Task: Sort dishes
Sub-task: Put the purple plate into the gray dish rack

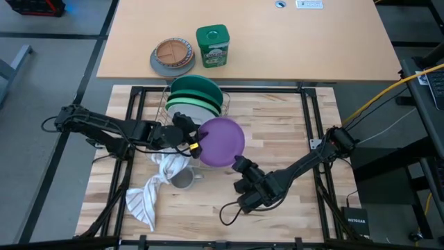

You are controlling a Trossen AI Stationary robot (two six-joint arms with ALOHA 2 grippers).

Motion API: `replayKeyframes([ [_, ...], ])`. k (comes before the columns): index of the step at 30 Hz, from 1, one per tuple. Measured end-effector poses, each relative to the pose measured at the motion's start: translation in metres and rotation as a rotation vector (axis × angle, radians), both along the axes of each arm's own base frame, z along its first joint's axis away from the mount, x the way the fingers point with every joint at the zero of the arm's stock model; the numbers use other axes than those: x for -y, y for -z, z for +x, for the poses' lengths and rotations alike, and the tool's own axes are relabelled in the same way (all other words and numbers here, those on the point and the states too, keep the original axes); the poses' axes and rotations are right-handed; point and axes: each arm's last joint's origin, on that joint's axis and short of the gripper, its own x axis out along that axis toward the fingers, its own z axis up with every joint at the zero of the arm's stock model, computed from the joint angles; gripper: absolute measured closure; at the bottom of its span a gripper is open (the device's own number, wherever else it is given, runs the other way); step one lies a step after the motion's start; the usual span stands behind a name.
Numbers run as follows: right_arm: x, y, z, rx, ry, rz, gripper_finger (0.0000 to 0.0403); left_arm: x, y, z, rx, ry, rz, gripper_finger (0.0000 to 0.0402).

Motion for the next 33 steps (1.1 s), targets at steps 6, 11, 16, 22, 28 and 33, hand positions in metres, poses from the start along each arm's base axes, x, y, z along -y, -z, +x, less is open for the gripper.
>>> replayKeyframes([
  [6,-0.003,-0.002,0.005,0.019,-0.028,-0.014,0.0395,0.0,0.0,0.0,0.001,0.003,-0.002,0.0308],
  [11,-0.003,-0.001,0.005,0.009,-0.035,-0.001,0.0394,0.0,-0.003,0.001,0.023,0.008,-0.008,0.0375],
  [16,-0.004,0.0,0.006,0.002,-0.041,0.06,0.0371,0.001,-0.003,0.001,0.025,0.016,-0.006,0.0387],
  [22,-0.007,-0.001,0.007,0.106,0.011,0.161,0.033,0.0,-0.005,0.003,0.01,0.031,0.106,0.0389],
  [28,-0.008,0.001,0.008,0.179,0.085,0.343,0.0294,-0.004,-0.011,0.006,0.021,0.021,0.197,0.039],
  [33,-0.008,0.004,0.004,0.248,0.223,0.532,0.0282,-0.008,-0.022,0.003,0.04,0.001,0.295,0.0388],
])
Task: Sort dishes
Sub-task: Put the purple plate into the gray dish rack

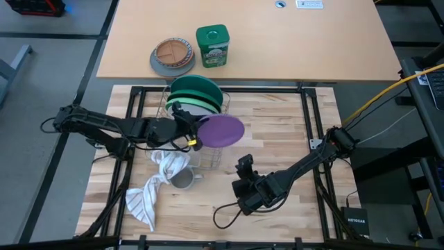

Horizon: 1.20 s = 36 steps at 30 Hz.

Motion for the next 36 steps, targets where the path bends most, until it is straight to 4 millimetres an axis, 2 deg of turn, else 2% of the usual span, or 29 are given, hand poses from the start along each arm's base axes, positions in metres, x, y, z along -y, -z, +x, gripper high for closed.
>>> replayKeyframes([
  [6,0.013,0.006,-0.013,-0.1,0.193,0.141,0.0281,-0.008,-0.021,-0.018,0.011,0.005,0.107,0.039],
  [10,0.026,0.014,-0.023,-0.14,0.293,0.082,0.0281,-0.011,-0.033,-0.037,-0.028,0.023,0.188,0.0389],
  [13,0.037,0.03,-0.03,-0.177,0.315,0.007,0.0281,-0.013,-0.036,-0.053,-0.1,0.04,0.243,0.039],
  [20,0.076,0.073,-0.045,-0.304,0.409,-0.073,0.0281,-0.021,-0.028,-0.078,-0.313,0.05,0.297,0.039],
  [25,0.1,0.09,-0.047,-0.312,0.483,-0.058,0.0281,-0.034,-0.022,-0.081,-0.435,0.012,0.341,0.039],
  [29,0.113,0.094,-0.041,-0.32,0.511,-0.003,0.0281,-0.047,-0.019,-0.079,-0.504,-0.005,0.361,0.039],
  [36,0.131,0.097,-0.029,-0.396,0.446,0.075,0.0281,-0.062,-0.012,-0.071,-0.551,0.047,0.334,0.039],
])
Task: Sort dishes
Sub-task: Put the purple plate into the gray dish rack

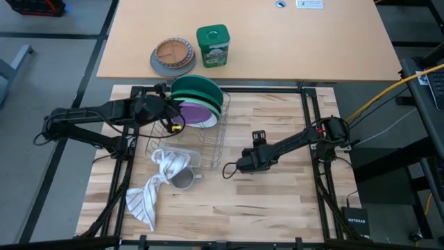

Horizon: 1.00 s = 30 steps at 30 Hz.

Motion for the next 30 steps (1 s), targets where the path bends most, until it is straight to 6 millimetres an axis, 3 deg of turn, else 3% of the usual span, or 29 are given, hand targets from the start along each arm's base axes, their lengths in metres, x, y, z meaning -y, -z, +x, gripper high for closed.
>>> replayKeyframes([
  [10,0.022,0.002,0.006,-0.046,-0.012,0.071,0.0281,-0.013,0.025,0.027,-0.159,0.052,-0.018,0.0388],
  [19,0.024,0.002,0.006,-0.053,-0.004,0.106,0.0281,-0.021,0.044,0.044,-0.252,0.083,-0.053,0.0391],
  [30,0.024,0.002,0.006,-0.055,-0.004,0.111,0.0281,-0.022,0.06,0.051,-0.314,0.055,-0.116,0.036],
])
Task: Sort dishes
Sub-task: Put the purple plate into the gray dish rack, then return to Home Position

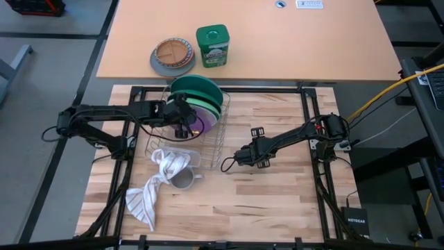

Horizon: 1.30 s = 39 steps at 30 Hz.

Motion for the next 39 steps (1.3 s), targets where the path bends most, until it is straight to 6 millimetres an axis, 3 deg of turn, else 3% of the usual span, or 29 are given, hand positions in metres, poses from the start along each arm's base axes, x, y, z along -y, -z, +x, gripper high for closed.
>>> replayKeyframes([
  [15,-0.001,-0.004,0.0,0.015,0.005,0.041,0.0281,0.004,0.005,0.006,0.092,-0.112,-0.091,0.0262],
  [24,0.0,-0.048,-0.009,0.173,0.0,0.063,0.0281,0.013,-0.022,-0.012,0.242,-0.104,-0.1,0.0254],
  [29,0.009,-0.086,-0.026,0.274,0.0,0.081,0.0281,0.024,-0.051,-0.038,0.382,-0.047,-0.085,0.0254],
  [34,0.025,-0.138,-0.061,0.458,0.044,0.115,0.0281,0.038,-0.08,-0.085,0.523,0.021,-0.085,0.0254],
  [37,0.034,-0.173,-0.092,0.639,0.073,0.118,0.0281,0.045,-0.084,-0.12,0.581,0.07,-0.173,0.0254],
  [39,0.038,-0.192,-0.115,0.81,0.092,0.122,0.0281,0.049,-0.074,-0.14,0.634,0.115,-0.245,0.0254],
])
